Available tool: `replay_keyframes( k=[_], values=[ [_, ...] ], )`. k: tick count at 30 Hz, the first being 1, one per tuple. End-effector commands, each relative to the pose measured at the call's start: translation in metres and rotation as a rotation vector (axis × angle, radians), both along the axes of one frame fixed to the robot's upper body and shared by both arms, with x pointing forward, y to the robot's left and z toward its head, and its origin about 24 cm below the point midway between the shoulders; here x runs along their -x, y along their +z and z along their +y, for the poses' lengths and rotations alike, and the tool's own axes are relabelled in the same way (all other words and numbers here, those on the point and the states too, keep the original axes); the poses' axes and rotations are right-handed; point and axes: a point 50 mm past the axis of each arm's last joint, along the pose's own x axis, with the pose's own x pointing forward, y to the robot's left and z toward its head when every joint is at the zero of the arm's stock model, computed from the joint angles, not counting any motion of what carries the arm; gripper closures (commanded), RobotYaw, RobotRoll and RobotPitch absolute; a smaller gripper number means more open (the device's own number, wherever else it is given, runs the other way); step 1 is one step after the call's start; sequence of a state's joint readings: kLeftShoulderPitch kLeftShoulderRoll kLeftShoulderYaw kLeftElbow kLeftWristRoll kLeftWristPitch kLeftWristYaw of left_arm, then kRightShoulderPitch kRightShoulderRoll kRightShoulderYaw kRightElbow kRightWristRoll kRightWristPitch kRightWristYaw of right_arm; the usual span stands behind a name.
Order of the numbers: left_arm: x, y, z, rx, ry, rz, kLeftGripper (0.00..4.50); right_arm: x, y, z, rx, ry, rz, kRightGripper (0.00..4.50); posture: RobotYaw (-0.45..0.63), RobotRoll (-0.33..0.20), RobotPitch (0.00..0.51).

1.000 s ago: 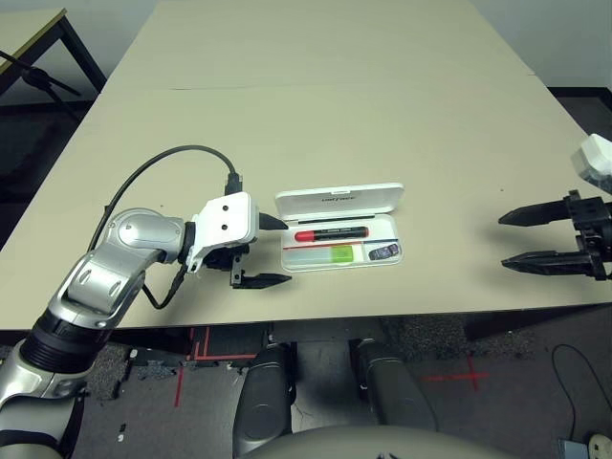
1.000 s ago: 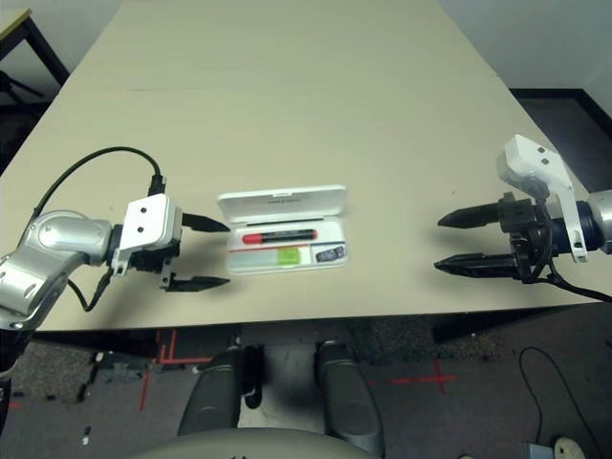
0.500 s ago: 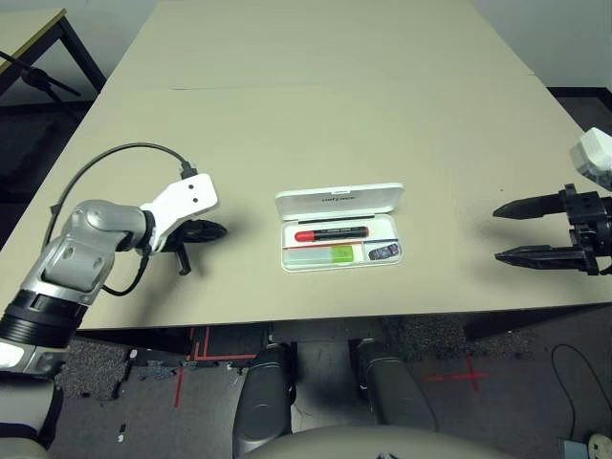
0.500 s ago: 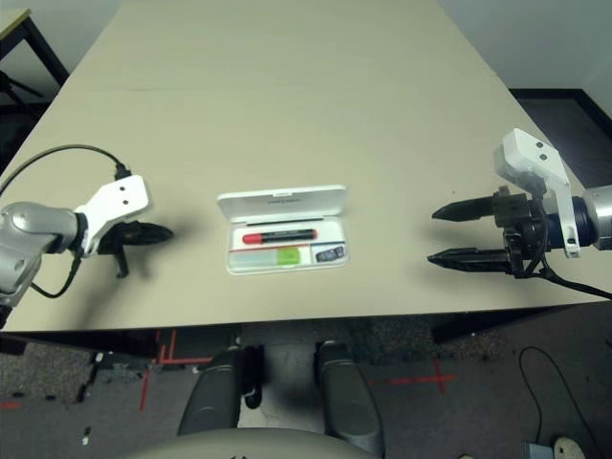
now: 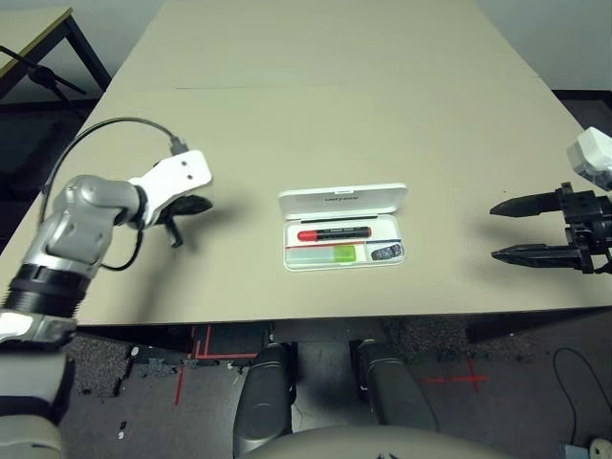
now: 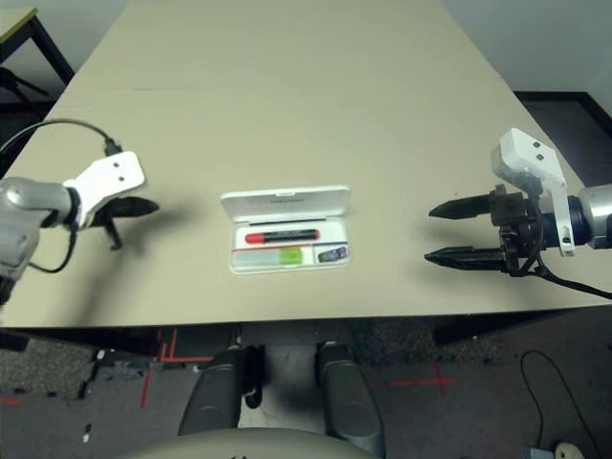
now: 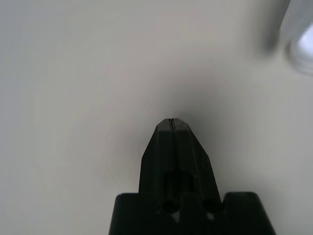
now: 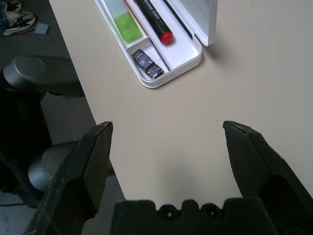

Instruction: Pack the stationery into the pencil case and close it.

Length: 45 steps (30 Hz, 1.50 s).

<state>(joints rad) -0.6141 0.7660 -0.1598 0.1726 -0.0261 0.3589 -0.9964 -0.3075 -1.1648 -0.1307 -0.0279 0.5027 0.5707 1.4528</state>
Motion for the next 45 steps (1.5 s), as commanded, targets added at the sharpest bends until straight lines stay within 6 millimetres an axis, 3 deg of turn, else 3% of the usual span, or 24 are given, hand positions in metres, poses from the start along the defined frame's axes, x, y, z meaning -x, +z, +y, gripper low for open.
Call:
replay_keyframes(
  k=[1, 9, 22, 35, 45],
  values=[
    [-0.005, 0.01, -0.015, 0.098, -0.026, -0.075, 4.47, -0.001, -0.001, -0.001, 0.005, 0.001, 0.002, 0.0, -0.09, 0.0, 0.145],
    [-0.015, -0.003, -0.053, 0.179, -0.103, -0.094, 4.47, -0.003, -0.001, 0.0, 0.009, 0.005, -0.006, 0.0, -0.1, 0.0, 0.142],
    [-0.013, -0.017, -0.068, 0.178, -0.161, -0.047, 4.47, -0.003, -0.003, 0.0, 0.017, 0.002, -0.009, 0.0, -0.11, 0.0, 0.143],
    [0.015, -0.021, -0.092, 0.217, -0.377, 0.042, 4.47, -0.006, -0.006, 0.001, 0.04, 0.015, -0.002, 0.0, -0.11, 0.0, 0.142],
    [0.033, -0.032, -0.094, 0.176, -0.492, 0.108, 4.47, -0.008, -0.01, 0.001, 0.059, 0.026, 0.002, 0.0, -0.09, 0.0, 0.136]
  ],
)
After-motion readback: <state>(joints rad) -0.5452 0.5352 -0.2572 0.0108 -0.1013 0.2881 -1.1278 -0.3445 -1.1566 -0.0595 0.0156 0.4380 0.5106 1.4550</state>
